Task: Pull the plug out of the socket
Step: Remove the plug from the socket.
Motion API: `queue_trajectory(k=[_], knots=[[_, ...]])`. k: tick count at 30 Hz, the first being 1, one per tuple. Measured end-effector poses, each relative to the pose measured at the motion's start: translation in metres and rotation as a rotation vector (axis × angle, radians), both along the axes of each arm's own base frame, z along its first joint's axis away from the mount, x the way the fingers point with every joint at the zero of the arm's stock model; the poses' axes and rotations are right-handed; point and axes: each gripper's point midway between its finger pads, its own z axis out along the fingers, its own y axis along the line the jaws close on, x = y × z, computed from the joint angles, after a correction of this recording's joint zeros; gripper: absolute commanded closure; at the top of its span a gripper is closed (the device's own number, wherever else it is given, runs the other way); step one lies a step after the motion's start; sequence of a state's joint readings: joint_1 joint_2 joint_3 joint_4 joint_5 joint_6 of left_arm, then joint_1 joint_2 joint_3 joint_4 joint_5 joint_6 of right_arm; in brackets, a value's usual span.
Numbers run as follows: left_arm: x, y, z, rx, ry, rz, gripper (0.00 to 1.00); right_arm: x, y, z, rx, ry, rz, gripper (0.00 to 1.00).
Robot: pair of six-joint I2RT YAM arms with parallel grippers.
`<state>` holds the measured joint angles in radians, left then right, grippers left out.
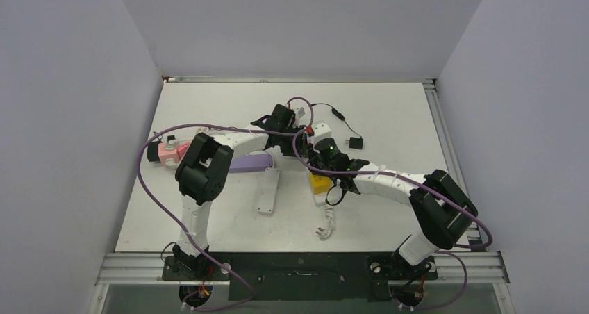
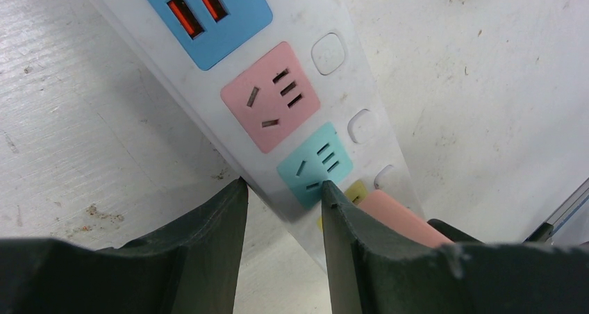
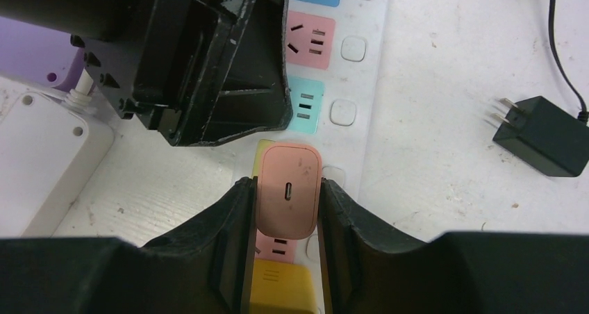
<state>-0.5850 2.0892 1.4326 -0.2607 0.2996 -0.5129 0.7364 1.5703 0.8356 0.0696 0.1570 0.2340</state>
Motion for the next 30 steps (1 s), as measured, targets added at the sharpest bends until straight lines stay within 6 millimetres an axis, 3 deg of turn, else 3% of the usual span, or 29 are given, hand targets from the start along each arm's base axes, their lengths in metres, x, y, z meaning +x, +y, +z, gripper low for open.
queue_trajectory(k=[9, 20, 25, 30], knots=[[0.0, 0.0, 0.0, 0.001, 0.0, -0.001, 0.62, 0.0, 0.0, 0.002, -0.027, -0.024, -0.006, 0.95], [0.0, -0.001, 0.0, 0.002, 0.0, -0.002, 0.62, 0.015, -0.024, 0.018, 0.101, 0.011, -0.054, 0.95], [0.0, -0.001, 0.0, 0.002, 0.0, -0.002, 0.62, 0.013, -0.026, 0.024, 0.127, 0.0, -0.053, 0.95], [0.001, 0.0, 0.0, 0.008, -0.01, -0.009, 0.49, 0.012, -0.035, 0.034, 0.147, -0.025, -0.087, 0.95]])
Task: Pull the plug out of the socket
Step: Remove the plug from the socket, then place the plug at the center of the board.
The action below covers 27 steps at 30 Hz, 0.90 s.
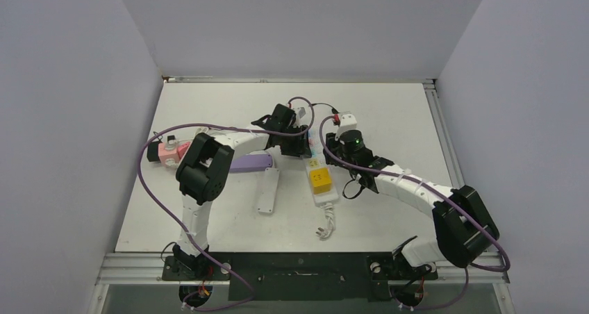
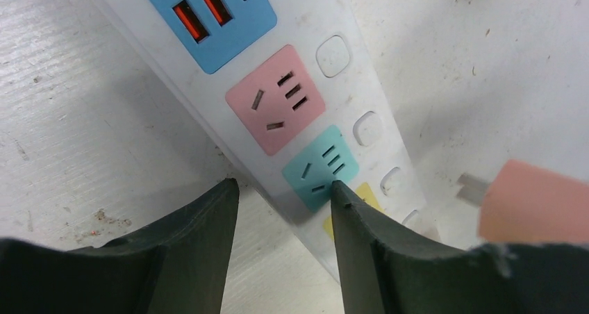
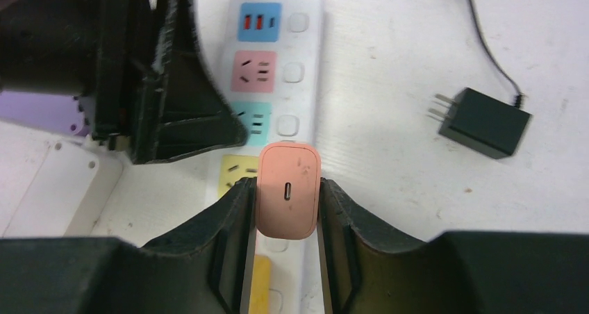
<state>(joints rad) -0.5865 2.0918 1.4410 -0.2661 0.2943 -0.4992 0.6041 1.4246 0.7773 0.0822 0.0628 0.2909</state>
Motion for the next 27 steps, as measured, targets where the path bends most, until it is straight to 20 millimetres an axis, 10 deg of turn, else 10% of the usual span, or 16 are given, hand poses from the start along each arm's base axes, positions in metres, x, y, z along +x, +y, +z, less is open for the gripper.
queue_trajectory(k=[11, 19, 27], knots=[[-0.011, 0.02, 0.011, 0.077, -0.048, -0.044, 0.17, 0.034, -0.094, -0.01, 0.121, 0.028, -0.294, 0.89], [-0.017, 0.019, 0.06, 0.007, -0.109, -0.047, 0.16, 0.038, -0.083, -0.037, 0.19, 0.091, -0.258, 0.81], [-0.028, 0.016, 0.058, -0.027, -0.056, -0.049, 0.16, 0.039, -0.085, -0.057, 0.208, 0.127, -0.272, 0.6]])
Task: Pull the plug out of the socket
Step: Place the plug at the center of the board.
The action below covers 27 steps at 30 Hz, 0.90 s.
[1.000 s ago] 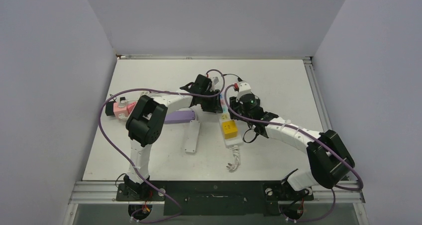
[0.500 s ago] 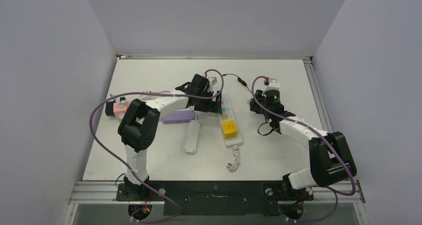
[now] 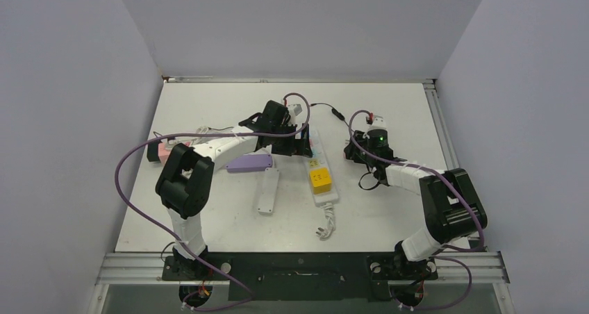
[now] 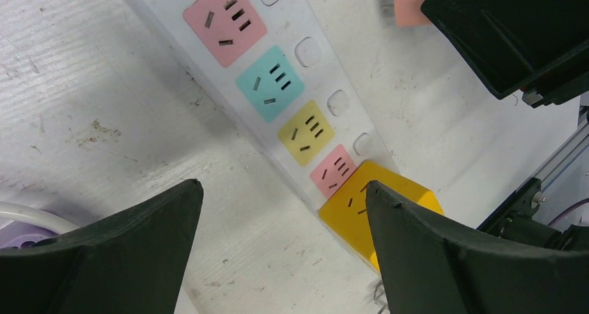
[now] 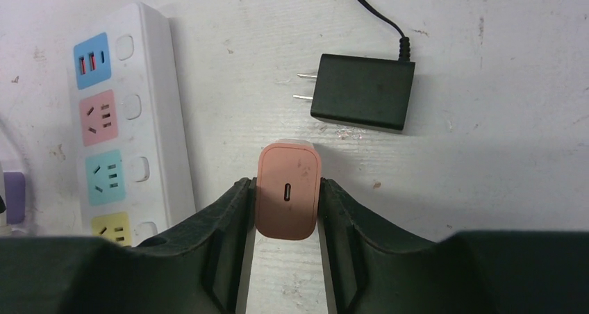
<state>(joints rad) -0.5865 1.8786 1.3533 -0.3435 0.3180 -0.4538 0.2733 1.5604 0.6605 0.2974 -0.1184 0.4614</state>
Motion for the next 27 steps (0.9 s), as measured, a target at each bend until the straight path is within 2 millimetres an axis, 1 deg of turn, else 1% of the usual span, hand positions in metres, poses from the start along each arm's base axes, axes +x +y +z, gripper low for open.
queue_trajectory(k=[2, 3, 4, 5, 9, 10, 13, 16, 19, 20, 23, 27], knots=[[-0.001, 0.0, 0.0, -0.003, 0.007, 0.002, 0.16, 0.0, -0.002, -0.002, 0.001, 0.004, -0.007, 0.57], [-0.001, 0.0, 0.0, -0.004, 0.009, 0.002, 0.16, -0.001, -0.002, -0.002, 0.001, 0.005, -0.008, 0.51], [-0.001, -0.001, 0.0, -0.005, 0.01, 0.002, 0.16, 0.0, -0.003, -0.002, -0.001, 0.004, -0.012, 0.47], [-0.002, -0.001, 0.0, -0.007, 0.011, 0.002, 0.16, 0.0, -0.004, -0.002, 0.0, 0.003, -0.019, 0.46], [-0.002, -0.001, 0.0, -0.01, 0.015, 0.0, 0.16, 0.002, -0.009, -0.002, -0.018, -0.001, -0.045, 0.42], [-0.003, -0.001, 0.0, -0.01, 0.015, 0.0, 0.16, 0.002, -0.01, -0.003, -0.022, -0.001, -0.052, 0.4], [-0.003, -0.001, 0.0, -0.011, 0.016, 0.001, 0.16, 0.001, -0.014, -0.005, -0.034, 0.002, -0.07, 0.37], [-0.003, -0.001, 0.0, -0.011, 0.016, 0.001, 0.16, -0.001, -0.02, -0.008, -0.05, 0.005, -0.095, 0.33], [-0.002, -0.001, 0.0, -0.01, 0.016, 0.002, 0.16, -0.004, -0.025, -0.004, -0.06, -0.003, -0.111, 0.31], [-0.003, -0.001, -0.001, -0.009, 0.017, 0.002, 0.17, -0.005, -0.026, 0.0, -0.06, -0.009, -0.114, 0.31], [-0.003, -0.001, -0.003, -0.006, 0.021, 0.004, 0.19, -0.005, -0.027, 0.018, -0.052, -0.045, -0.121, 0.19], [-0.006, -0.001, -0.014, -0.005, 0.052, 0.014, 0.21, -0.014, -0.024, 0.052, -0.045, -0.108, -0.106, 0.08]])
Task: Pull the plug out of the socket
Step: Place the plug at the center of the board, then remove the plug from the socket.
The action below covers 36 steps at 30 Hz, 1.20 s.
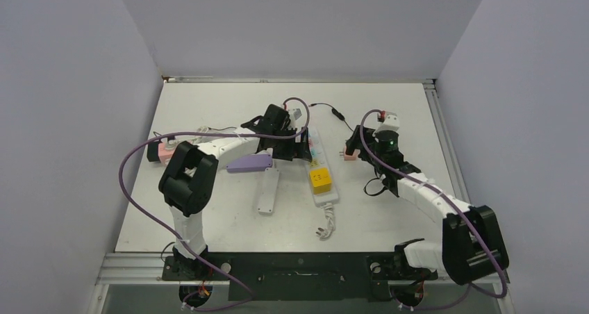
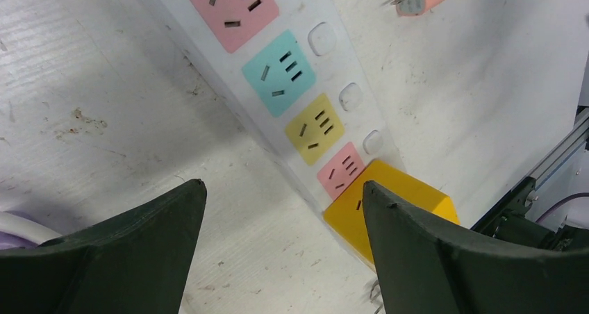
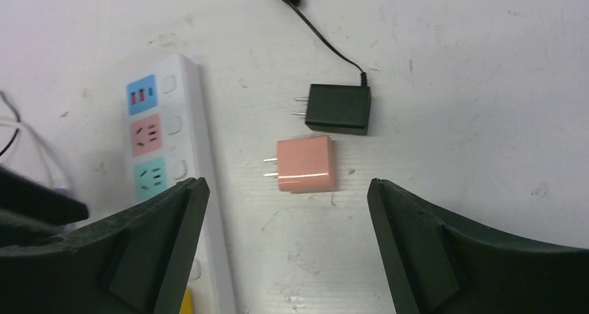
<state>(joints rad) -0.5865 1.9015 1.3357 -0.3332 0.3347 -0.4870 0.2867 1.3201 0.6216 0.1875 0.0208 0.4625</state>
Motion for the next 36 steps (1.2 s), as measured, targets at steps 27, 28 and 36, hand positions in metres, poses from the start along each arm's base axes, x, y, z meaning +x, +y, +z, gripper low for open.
queue_trajectory(k=[27, 28, 36], knots=[[-0.005, -0.002, -0.018, -0.014, 0.067, 0.033, 0.33, -0.11, 0.13, -0.002, -0.327, 0.183, 0.418, 0.04], [-0.005, -0.003, -0.019, -0.013, 0.068, 0.033, 0.33, -0.109, 0.129, -0.003, -0.336, 0.185, 0.41, 0.03], [-0.006, -0.003, -0.03, -0.004, 0.09, 0.031, 0.34, -0.106, 0.129, -0.017, -0.379, 0.215, 0.408, 0.2]])
